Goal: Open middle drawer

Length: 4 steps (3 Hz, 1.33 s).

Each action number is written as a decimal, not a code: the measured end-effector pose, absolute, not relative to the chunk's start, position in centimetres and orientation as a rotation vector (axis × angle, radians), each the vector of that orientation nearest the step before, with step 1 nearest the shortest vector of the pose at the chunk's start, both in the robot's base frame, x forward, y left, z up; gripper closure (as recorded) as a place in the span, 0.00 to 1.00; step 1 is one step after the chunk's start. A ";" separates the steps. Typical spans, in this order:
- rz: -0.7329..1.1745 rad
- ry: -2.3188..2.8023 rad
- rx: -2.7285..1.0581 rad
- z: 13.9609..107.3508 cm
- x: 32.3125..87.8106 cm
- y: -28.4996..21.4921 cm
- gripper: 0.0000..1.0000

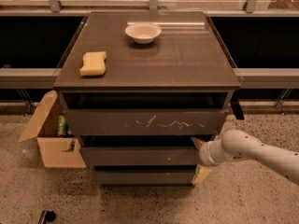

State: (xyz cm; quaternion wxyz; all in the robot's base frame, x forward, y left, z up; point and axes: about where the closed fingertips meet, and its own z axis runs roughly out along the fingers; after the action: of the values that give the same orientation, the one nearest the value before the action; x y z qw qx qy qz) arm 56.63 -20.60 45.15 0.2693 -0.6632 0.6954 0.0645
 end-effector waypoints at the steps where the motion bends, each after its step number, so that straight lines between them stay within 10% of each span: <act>1: 0.213 1.869 -1.776 44.1 58.3 -20.7 0.00; 4: 0.344 1.844 -1.770 41.6 56.8 -19.1 0.69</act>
Offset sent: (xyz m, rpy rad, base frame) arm 0.0207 0.0046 -0.0382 0.1012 0.0637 0.0258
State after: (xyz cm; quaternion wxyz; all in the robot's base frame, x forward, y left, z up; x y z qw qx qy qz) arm 56.85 -19.15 41.61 0.2775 -0.6592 0.6871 0.1282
